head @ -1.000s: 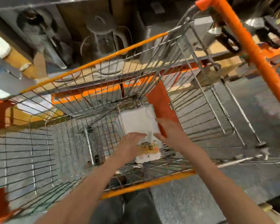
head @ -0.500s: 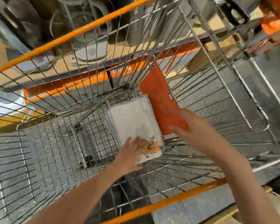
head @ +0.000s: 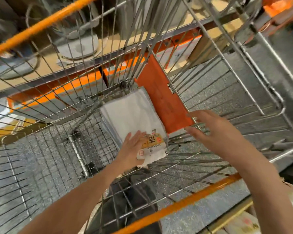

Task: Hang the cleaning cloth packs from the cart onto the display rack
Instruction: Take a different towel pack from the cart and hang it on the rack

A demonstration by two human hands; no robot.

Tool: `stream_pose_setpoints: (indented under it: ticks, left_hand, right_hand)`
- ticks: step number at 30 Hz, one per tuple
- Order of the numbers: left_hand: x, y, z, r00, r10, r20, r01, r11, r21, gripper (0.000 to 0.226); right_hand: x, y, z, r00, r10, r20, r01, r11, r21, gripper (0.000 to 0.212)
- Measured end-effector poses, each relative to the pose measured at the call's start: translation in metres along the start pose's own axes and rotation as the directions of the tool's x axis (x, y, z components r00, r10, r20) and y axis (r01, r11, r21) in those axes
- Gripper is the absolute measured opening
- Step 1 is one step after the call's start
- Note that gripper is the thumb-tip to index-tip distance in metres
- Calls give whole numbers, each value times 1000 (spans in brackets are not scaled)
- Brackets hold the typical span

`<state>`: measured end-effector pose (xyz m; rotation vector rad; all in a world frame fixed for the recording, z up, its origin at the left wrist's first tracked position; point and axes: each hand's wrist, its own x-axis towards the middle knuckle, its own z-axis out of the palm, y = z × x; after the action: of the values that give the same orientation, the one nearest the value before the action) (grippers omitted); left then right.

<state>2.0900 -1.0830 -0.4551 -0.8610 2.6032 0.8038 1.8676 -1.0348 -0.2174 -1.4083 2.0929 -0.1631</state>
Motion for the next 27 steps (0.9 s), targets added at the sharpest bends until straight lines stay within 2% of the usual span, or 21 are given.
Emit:
stream_pose_setpoints:
  ticks: [5, 9, 15, 19, 25, 27]
  left_hand:
    - [12, 22, -2, 995, -93, 44, 78, 960, 270, 102]
    - [15, 31, 2, 987, -148, 64, 119, 936, 331, 120]
    - [17, 24, -4, 994, -88, 63, 68, 961, 267, 104]
    - [13, 13, -18, 999, -26, 47, 22, 996, 92, 93]
    - [5, 21, -29, 1000, 18, -21, -16, 994, 111, 80]
    - [7, 25, -37, 996, 75, -38, -69, 988, 137, 84]
  right_hand:
    - [4, 0, 2, 1000, 7, 0, -7, 1000, -9, 42]
    - [4, 1, 1, 1000, 24, -10, -24, 1000, 1, 41]
    - [6, 0, -1, 1000, 27, -12, -27, 1000, -1, 40]
    - [7, 1, -2, 999, 26, -25, -26, 1000, 2, 38]
    - [8, 0, -3, 999, 29, -38, -28, 999, 31, 36]
    - [7, 0, -3, 999, 24, -30, -23, 999, 28, 37]
